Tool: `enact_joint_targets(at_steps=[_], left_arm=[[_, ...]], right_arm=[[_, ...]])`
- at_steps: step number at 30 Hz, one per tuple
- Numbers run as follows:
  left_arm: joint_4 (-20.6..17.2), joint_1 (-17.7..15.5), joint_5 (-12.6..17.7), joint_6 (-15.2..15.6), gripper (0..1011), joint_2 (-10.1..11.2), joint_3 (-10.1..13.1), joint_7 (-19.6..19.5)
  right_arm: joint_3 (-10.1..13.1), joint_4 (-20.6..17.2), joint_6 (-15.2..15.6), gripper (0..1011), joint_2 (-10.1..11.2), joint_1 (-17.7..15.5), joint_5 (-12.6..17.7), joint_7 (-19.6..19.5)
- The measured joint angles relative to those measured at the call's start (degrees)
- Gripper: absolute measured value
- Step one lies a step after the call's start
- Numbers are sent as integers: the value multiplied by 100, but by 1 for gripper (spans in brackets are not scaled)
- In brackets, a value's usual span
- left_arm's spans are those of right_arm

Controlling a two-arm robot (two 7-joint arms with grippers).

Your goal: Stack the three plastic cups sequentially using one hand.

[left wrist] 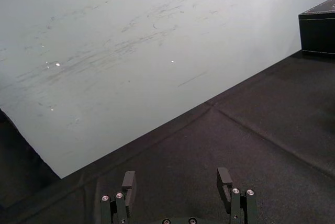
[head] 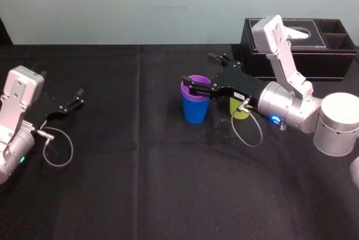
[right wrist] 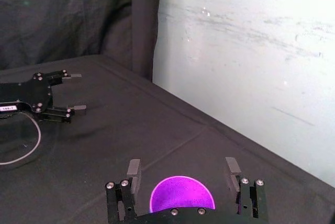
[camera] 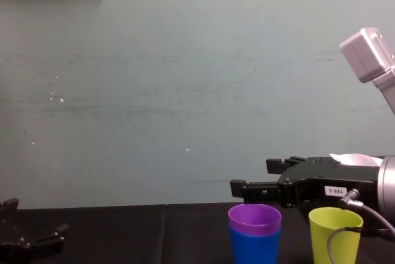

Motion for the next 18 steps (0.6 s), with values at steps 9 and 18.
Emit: enact_joint_targets(at_steps=[9, 18], left_arm=[[0, 0, 0, 0, 1011, 0, 0, 0], [0, 0, 0, 0, 1012, 0, 0, 0]], right_arm=[[183, -613, 65, 1003, 166, -425, -19, -274], [614, -1763, 403, 1003, 592, -1349, -46, -737]])
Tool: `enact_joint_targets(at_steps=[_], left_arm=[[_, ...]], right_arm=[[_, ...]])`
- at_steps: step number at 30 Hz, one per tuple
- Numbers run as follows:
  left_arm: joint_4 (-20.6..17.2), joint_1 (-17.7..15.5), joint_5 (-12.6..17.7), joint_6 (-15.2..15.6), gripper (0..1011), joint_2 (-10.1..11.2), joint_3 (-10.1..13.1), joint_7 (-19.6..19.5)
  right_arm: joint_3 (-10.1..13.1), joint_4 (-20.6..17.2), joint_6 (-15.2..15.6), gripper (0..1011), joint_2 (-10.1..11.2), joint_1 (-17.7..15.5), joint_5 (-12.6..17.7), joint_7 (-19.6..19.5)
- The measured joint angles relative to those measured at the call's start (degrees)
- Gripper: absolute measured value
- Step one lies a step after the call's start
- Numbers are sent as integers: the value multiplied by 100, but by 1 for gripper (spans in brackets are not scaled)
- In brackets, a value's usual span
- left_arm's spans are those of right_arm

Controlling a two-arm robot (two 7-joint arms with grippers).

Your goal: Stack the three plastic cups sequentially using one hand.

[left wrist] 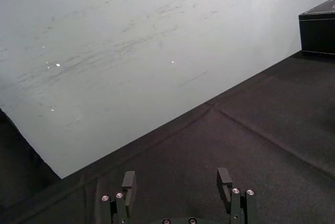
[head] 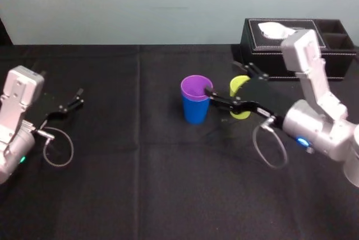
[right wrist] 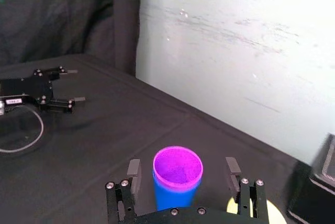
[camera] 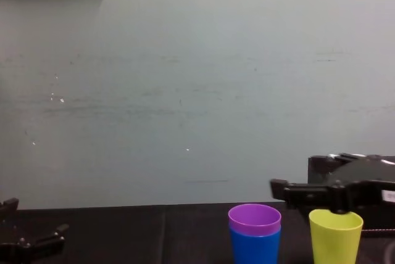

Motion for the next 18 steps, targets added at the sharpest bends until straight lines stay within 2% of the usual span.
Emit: enact_joint_targets(at_steps=[4, 10, 18], left_arm=[[0, 0, 0, 0, 1012, 0, 0, 0], [0, 0, 0, 0, 1011, 0, 0, 0], [0, 0, 0, 0, 1011, 0, 0, 0]], right_arm=[[279, -441, 113, 1003, 169, -494, -1, -188], [646, -736, 138, 1003, 262, -1012, 4, -374], [965, -694, 95, 1003, 249, -1376, 22, -440]])
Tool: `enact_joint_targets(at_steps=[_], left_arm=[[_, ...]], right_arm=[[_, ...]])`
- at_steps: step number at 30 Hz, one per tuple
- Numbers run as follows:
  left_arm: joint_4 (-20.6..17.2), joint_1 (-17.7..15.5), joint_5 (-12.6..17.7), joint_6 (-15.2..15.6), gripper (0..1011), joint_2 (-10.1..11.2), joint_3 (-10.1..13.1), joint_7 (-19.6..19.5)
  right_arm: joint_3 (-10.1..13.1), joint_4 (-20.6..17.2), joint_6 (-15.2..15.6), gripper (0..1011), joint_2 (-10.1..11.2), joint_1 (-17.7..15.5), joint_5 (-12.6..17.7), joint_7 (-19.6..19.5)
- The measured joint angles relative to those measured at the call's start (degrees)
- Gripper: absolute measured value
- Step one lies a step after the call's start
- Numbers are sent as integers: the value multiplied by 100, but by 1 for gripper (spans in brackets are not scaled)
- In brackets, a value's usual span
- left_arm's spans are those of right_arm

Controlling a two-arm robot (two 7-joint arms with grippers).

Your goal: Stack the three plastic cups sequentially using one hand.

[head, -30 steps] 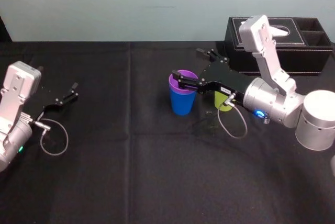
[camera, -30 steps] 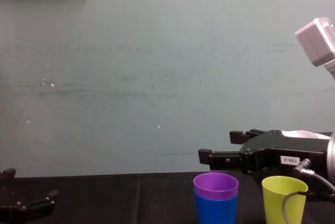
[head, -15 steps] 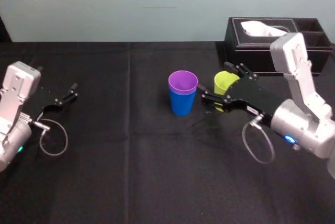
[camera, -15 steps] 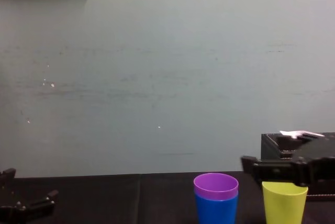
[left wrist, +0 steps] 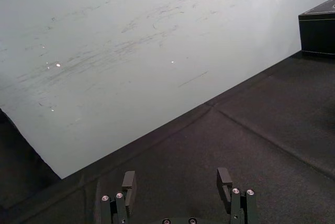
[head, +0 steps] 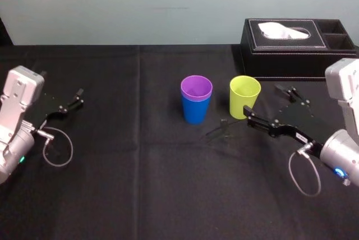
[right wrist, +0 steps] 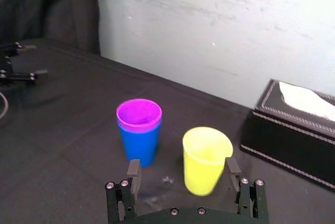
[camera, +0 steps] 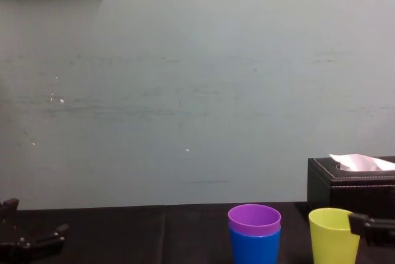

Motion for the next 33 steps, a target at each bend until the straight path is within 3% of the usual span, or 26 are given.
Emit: enact_joint_targets(at_steps=[12, 33], left_arm=[[0, 0, 0, 0, 1011, 0, 0, 0], [0, 0, 0, 0, 1011, 0, 0, 0]], right_arm=[[118, 566, -200, 1003, -211, 4, 68, 158], [-39, 1459, -455, 1003, -431, 493, 26, 391]])
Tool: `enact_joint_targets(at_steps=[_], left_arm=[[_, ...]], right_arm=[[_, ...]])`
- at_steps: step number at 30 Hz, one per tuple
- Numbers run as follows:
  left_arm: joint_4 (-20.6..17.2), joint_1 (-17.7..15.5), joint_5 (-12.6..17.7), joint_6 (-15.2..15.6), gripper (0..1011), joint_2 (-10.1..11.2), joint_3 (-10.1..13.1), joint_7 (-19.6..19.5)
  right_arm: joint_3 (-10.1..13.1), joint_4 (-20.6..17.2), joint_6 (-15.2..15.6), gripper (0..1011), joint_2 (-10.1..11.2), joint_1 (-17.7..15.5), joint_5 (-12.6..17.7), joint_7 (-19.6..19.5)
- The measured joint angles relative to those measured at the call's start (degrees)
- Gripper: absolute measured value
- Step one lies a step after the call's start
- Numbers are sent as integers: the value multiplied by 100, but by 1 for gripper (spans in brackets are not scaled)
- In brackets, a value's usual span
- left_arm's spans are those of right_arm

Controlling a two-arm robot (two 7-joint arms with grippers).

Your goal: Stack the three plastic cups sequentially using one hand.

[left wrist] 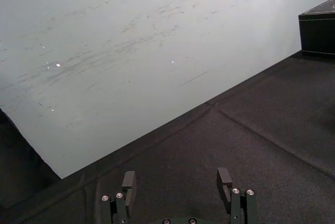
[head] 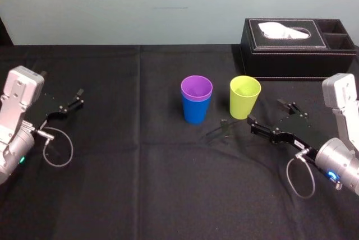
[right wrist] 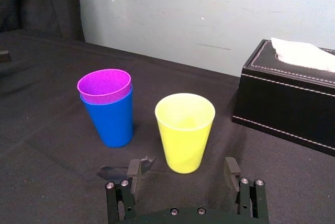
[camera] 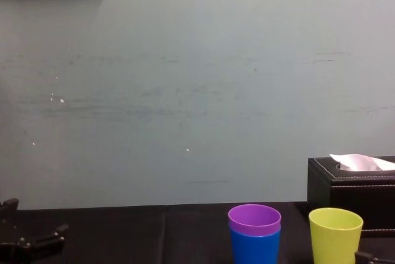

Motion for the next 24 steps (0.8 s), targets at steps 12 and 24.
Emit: enact_joint_targets(at_steps=[12, 24], left_arm=[[0, 0, 0, 0, 1011, 0, 0, 0], [0, 0, 0, 0, 1011, 0, 0, 0]], right_arm=[[-139, 383, -29, 1003, -39, 318, 4, 181], [-281, 723, -58, 1003, -64, 615, 21, 322]])
